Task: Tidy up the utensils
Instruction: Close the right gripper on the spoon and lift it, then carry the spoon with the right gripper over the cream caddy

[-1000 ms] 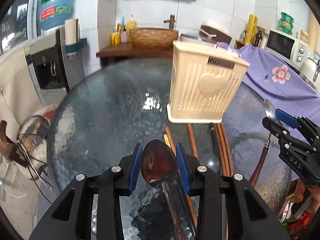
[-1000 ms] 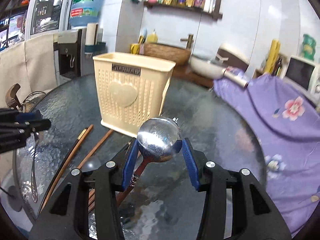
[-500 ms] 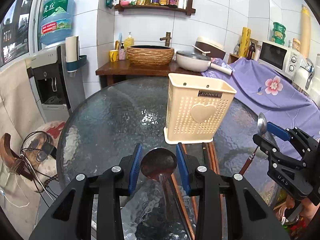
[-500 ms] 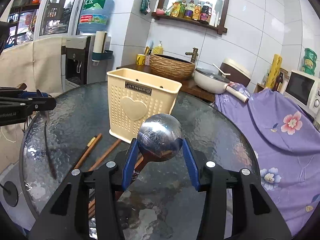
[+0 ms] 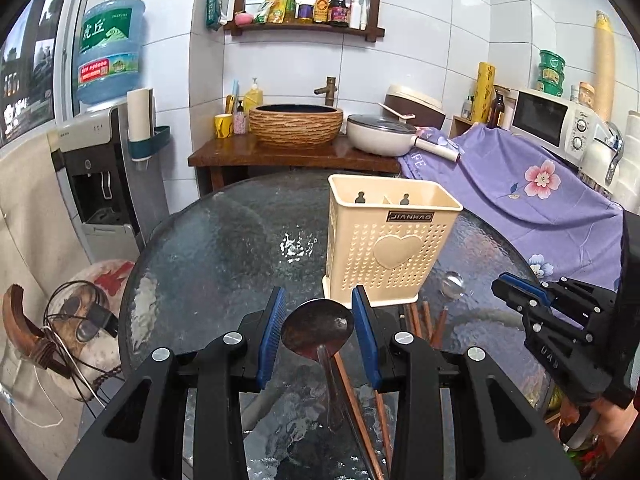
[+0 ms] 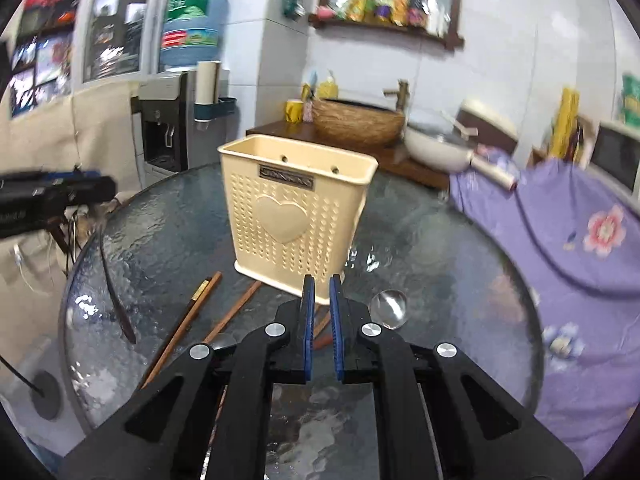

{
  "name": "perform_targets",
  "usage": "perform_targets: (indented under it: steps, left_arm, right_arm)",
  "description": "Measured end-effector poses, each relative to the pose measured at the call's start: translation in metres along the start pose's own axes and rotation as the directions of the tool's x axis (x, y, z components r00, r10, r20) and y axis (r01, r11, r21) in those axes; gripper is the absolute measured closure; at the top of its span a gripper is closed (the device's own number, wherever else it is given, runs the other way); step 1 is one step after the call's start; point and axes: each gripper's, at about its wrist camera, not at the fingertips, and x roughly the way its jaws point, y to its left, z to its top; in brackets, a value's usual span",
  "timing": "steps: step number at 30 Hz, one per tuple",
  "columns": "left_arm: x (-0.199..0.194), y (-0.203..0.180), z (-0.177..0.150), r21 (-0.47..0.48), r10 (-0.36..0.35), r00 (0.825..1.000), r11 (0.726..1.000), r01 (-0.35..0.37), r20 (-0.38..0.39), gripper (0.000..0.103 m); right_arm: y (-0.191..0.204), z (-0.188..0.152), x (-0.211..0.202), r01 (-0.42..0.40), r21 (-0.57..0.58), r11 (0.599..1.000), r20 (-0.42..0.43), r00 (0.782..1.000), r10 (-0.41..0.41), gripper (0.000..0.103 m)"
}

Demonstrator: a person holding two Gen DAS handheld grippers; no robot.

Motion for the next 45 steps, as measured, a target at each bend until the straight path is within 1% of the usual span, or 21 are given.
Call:
perform_targets:
  steps: [1,2,3,5,7,11,14,15,18,21,22,23,25,28,30,34,37,39,41,43,45]
  left_arm:
    - [0.001,0.001,-0.001,-0.003,0.001,1.0,1.0,-0.001,-0.005,0.069]
    - [0.002,0.001,0.0,-0.005,0.001,1.0,1.0,-0.001,-0.007,0.069]
    - [0.003,0.001,0.0,-0.007,0.0,1.0,1.0,-0.001,-0.009,0.069]
    - [0.002,0.001,0.0,-0.007,-0.002,1.0,1.0,0.002,-0.007,0.069]
    - [0.001,0.0,0.0,-0.002,-0.003,1.0,1.0,0.003,-0.004,0.069]
    - [-0.001,-0.003,0.002,0.006,-0.004,1.0,1.0,0.004,0.004,0.069]
    - [-0.002,-0.004,0.003,0.008,-0.005,1.0,1.0,0.005,0.006,0.069]
    - [-0.001,-0.005,0.003,0.01,-0.005,1.0,1.0,0.005,0.004,0.069]
    - [-0.001,-0.005,0.002,0.013,-0.004,1.0,1.0,0.004,0.0,0.069]
    - [0.0,-0.004,0.002,0.011,-0.005,1.0,1.0,0.005,0.001,0.069]
    - [-0.001,-0.005,0.001,0.011,-0.004,1.0,1.0,0.004,0.001,0.069]
    - [0.0,-0.004,0.001,0.009,-0.005,1.0,1.0,0.005,0.001,0.069]
    - [0.0,-0.004,0.0,0.009,-0.006,1.0,1.0,0.006,0.001,0.069]
    - [0.0,-0.002,0.0,0.007,-0.004,1.0,1.0,0.004,0.002,0.069]
    - [0.0,-0.001,0.0,0.008,-0.001,1.0,1.0,0.001,0.001,0.069]
    - [0.001,0.002,0.001,0.004,0.001,1.0,1.0,-0.001,-0.001,0.069]
    - [0.002,0.003,0.002,0.005,0.001,1.0,1.0,-0.001,-0.005,0.069]
    - [0.002,0.004,0.001,0.002,0.0,1.0,1.0,0.0,-0.007,0.069]
    - [0.004,0.003,0.001,0.0,-0.004,1.0,1.0,0.004,-0.012,0.069]
    - [0.005,0.002,0.0,0.003,-0.005,1.0,1.0,0.005,-0.015,0.069]
    - [0.006,0.001,0.0,0.006,-0.003,1.0,1.0,0.003,-0.016,0.069]
  right_arm:
    - [-0.003,0.0,0.004,-0.005,0.013,1.0,-0.021,1.0,0.005,0.093]
    - [-0.007,-0.001,0.007,-0.011,0.028,1.0,-0.042,0.999,0.012,0.085]
    - [-0.013,-0.002,0.012,-0.015,0.058,0.998,-0.063,0.998,0.018,0.067]
    - [-0.023,-0.005,0.019,-0.009,0.118,0.993,-0.095,0.995,0.02,0.045]
    - [-0.032,-0.008,0.028,-0.005,0.172,0.985,-0.131,0.991,0.028,0.045]
    - [-0.039,-0.017,0.055,-0.02,0.254,0.967,-0.249,0.965,0.086,0.046]
    - [-0.05,-0.027,0.08,-0.049,0.388,0.92,-0.308,0.934,0.18,0.056]
    - [-0.058,-0.029,0.091,-0.037,0.445,0.895,-0.318,0.928,0.196,0.057]
    - [-0.08,-0.028,0.113,0.059,0.513,0.857,-0.339,0.93,0.139,0.057]
    - [-0.101,-0.027,0.134,0.144,0.585,0.798,-0.383,0.916,0.115,0.056]
    - [-0.103,-0.026,0.14,0.168,0.582,0.796,-0.402,0.91,0.102,0.054]
    - [-0.102,-0.023,0.147,0.193,0.558,0.807,-0.427,0.901,0.08,0.051]
    - [-0.099,-0.019,0.157,0.239,0.514,0.824,-0.461,0.887,0.031,0.05]
    - [-0.098,-0.013,0.165,0.263,0.537,0.802,-0.464,0.885,0.021,0.048]
    - [-0.097,-0.007,0.171,0.269,0.535,0.801,-0.474,0.88,0.021,0.047]
    - [-0.088,0.005,0.19,0.32,0.481,0.816,-0.505,0.862,-0.04,0.046]
    - [-0.078,0.011,0.202,0.341,0.414,0.844,-0.513,0.853,-0.093,0.046]
    - [-0.074,0.008,0.203,0.36,0.376,0.854,-0.507,0.851,-0.135,0.056]
    - [-0.07,0.007,0.203,0.353,0.345,0.87,-0.495,0.856,-0.151,0.056]
    - [-0.071,0.004,0.202,0.325,0.331,0.886,-0.482,0.865,-0.138,0.056]
    - [-0.077,0.002,0.198,0.285,0.362,0.888,-0.458,0.884,-0.097,0.056]
